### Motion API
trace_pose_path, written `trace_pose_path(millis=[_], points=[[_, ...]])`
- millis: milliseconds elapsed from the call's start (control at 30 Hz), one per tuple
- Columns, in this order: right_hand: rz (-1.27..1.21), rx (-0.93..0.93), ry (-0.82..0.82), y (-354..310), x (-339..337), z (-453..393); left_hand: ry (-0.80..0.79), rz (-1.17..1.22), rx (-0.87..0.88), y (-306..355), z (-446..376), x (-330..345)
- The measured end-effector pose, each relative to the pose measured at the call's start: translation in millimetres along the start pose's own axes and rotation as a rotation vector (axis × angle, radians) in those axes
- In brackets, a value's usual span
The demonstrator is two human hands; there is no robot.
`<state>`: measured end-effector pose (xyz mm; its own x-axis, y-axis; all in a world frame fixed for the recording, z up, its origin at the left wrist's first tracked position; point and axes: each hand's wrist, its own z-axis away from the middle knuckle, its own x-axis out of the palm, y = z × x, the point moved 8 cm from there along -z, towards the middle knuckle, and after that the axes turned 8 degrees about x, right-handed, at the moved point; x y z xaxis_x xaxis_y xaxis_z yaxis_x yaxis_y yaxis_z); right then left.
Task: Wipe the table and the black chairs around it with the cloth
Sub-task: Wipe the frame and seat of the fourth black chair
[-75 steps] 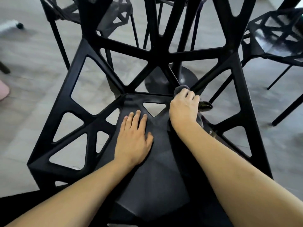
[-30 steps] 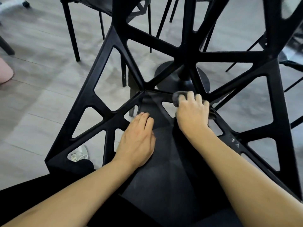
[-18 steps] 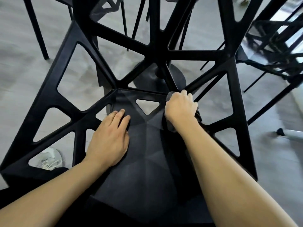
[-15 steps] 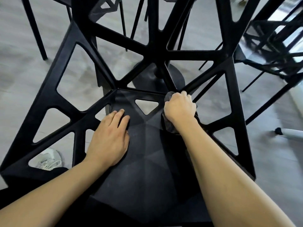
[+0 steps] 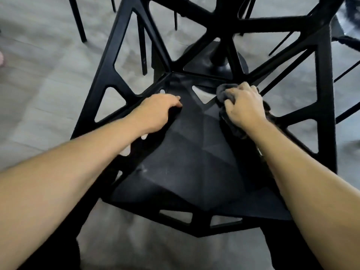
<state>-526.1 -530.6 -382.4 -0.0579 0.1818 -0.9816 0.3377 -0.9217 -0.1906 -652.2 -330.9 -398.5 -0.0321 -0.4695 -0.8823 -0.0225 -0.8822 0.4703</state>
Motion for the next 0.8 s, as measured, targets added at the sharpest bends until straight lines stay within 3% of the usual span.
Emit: trace_pose_path(millis=[167, 300, 433, 500, 667, 800], points=[[-0.214, -0.136, -0.091, -74.7, 31.6, 93.2, -0.056, 0.069, 0.033, -3.3, 8.4, 0.1], [-0.327, -0.296, -0.106, -125.2, 26.6, 164.9, -0.049, 0.196, -0.056, -11.2, 1.7, -5.0], [-0.302, -0.418, -0.133, -144.3, 22.7, 201.9, -0.037, 0.088, -0.017, 8.1, -6.1, -8.1], [-0.197, -0.333, -0.054, -126.0, 23.7, 177.4, -0.06, 0.011, 0.007, 16.0, -3.9, 1.0], [0.154, 0.094, 0.103, -11.6, 13.9, 83.3, -0.059, -0.067, 0.001, 10.0, -1.9, 20.5], [0.37, 0.09, 0.197, 12.5, 3.2, 35.8, 0.0, -0.183, -0.016, 22.5, -3.6, 23.1]])
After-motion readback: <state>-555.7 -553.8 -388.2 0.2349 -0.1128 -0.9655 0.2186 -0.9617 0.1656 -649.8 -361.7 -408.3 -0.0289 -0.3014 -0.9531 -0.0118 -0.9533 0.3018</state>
